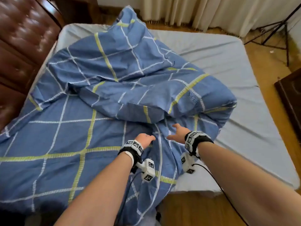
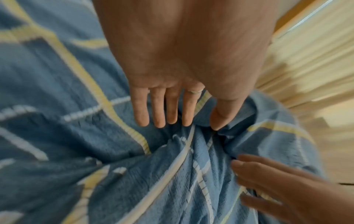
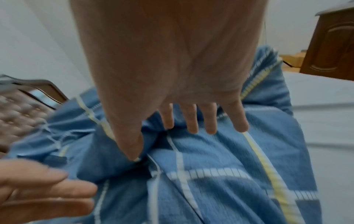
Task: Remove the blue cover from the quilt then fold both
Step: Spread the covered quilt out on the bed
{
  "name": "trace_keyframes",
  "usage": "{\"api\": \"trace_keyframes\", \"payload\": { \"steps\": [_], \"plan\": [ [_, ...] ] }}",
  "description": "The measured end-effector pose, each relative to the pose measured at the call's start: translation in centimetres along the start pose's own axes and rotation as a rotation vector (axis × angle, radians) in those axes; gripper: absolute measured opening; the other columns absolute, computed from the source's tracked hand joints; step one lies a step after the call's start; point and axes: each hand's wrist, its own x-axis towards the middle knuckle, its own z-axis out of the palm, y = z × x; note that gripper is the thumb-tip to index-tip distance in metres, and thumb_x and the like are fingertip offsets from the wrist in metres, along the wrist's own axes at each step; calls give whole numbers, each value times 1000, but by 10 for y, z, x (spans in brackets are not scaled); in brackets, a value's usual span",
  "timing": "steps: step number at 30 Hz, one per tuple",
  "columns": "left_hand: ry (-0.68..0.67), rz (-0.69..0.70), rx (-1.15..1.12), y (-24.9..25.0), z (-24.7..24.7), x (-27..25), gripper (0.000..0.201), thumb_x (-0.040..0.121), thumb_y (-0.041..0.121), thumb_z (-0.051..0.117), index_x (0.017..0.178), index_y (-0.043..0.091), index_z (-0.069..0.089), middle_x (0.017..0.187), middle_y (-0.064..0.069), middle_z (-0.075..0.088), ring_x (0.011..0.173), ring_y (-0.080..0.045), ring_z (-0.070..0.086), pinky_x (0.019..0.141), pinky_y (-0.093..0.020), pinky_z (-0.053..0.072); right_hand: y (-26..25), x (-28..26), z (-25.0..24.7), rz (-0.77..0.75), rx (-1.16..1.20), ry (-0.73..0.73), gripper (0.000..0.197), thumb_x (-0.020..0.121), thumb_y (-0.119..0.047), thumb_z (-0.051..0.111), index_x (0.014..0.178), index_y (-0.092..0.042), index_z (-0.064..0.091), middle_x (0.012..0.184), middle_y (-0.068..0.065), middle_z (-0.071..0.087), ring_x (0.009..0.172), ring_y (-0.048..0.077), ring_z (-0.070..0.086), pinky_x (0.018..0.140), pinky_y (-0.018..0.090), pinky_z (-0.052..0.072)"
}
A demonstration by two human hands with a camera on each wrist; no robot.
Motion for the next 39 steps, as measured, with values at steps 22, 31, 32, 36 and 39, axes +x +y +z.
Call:
{"api": "trace_keyframes", "payload": {
  "steps": [22,31,32,36,39],
  "plan": [
    [70,64,-420,106,100,82,25,45,25,63,63,10,55,68,-10,55,72,-22,54,66,-37,46,148,28,-23,-260,294,1,21,83,-33,77,89,-24,59,81,-10,62,73,6,57,69,26,44],
    [174,332,-38,164,185,-132,32,61,26,61,84,4,68,85,-9,71,78,-17,61,79,-36,53,233,-89,-111,-463,203,272,4,87,-30,68,87,-31,65,86,-10,66,83,12,63,79,29,48],
    [144,332,64,165,198,-157,27,65,25,65,85,8,67,87,-7,71,81,-17,62,77,-32,53,238,-102,-130,-476,268,370,18,86,-32,67,103,-31,63,99,-11,66,91,10,63,85,31,48],
    [82,369,362,157,251,-221,35,70,22,71,100,5,67,102,-10,71,95,-21,65,79,-28,50,225,-145,-177,-789,-209,291,82,80,-9,60,147,-45,28,158,-7,23,139,20,32,105,43,41],
    [110,340,493,153,270,-238,37,66,29,74,94,6,68,102,-12,70,98,-30,64,83,-34,51,206,-160,-149,-1021,-893,219,81,87,-6,52,151,-44,23,165,2,5,149,27,16,111,48,34]
  ]
}}
